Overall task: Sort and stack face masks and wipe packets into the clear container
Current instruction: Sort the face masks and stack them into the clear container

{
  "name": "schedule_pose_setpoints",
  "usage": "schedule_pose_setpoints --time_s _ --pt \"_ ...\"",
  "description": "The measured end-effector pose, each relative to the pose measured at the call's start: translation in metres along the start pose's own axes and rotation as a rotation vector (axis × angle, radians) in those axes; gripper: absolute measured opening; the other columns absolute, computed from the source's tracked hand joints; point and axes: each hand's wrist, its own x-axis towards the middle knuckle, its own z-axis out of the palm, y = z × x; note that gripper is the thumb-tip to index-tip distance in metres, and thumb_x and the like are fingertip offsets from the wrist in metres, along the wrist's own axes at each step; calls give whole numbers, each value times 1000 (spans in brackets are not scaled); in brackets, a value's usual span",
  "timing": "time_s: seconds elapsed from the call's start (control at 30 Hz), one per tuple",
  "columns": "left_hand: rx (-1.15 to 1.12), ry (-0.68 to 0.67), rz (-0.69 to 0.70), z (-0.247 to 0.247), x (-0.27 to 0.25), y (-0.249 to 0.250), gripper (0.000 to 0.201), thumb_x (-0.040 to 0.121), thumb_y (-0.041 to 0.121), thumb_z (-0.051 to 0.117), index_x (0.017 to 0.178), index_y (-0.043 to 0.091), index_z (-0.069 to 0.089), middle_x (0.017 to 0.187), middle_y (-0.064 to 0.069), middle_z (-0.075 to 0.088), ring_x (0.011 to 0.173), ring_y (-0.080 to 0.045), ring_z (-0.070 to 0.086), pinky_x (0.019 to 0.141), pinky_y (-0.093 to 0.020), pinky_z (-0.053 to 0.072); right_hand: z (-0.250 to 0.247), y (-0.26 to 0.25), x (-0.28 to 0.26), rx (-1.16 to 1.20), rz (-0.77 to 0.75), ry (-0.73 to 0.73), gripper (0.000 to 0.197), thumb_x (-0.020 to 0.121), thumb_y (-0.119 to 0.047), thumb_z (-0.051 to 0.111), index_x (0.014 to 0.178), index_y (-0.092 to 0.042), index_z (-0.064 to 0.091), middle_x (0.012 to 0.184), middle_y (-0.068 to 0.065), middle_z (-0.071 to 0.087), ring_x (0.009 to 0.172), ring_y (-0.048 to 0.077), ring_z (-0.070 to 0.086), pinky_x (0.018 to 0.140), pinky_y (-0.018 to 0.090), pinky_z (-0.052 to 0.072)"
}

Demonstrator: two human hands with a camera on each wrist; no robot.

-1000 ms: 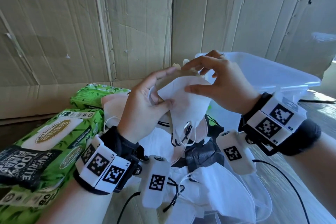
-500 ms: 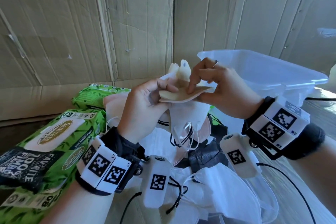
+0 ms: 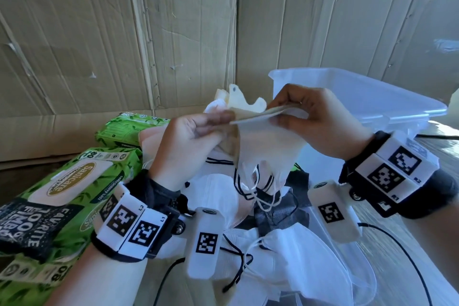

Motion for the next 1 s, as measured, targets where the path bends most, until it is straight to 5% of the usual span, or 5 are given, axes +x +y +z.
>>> schedule_pose_setpoints --time_s 0.13,0.3,0.37,0.7,1.0 --pt "13 61 2 -7 4 -3 28 85 -8 55 95 15 69 106 6 66 98 19 55 92 -3 39 -8 2 -1 -52 8 -127 13 73 -21 53 79 -21 64 70 9 63 68 31 56 64 40 45" --pt "64 -34 -62 0 -1 -3 20 81 -9 62 95 2 69 67 18 70 63 10 62 57 -5 44 8 -4 2 -176 -200 -247 14 74 -22 61 83 -17 72 100 -2 59 90 12 52 83 21 41" --pt "150 -22 -18 1 -3 -3 15 79 -1 69 89 10 69 65 18 70 57 8 59 52 -6 42 16 -3 3 -293 -274 -265 16 73 -24 63 84 -18 73 112 6 57 100 25 51 87 40 42" --pt "261 36 26 2 -5 -4 7 77 10 74 79 15 70 65 31 66 63 20 57 59 3 36 18 3 3 -473 -288 -166 19 68 -28 64 76 -14 75 80 -5 65 82 28 57 77 33 33" --pt "145 106 -18 -4 2 -10 30 85 0 59 75 25 73 69 16 70 70 3 60 69 -11 44 4 -3 4 168 47 45 27 68 -21 66 75 5 66 77 17 58 71 24 51 72 42 44"
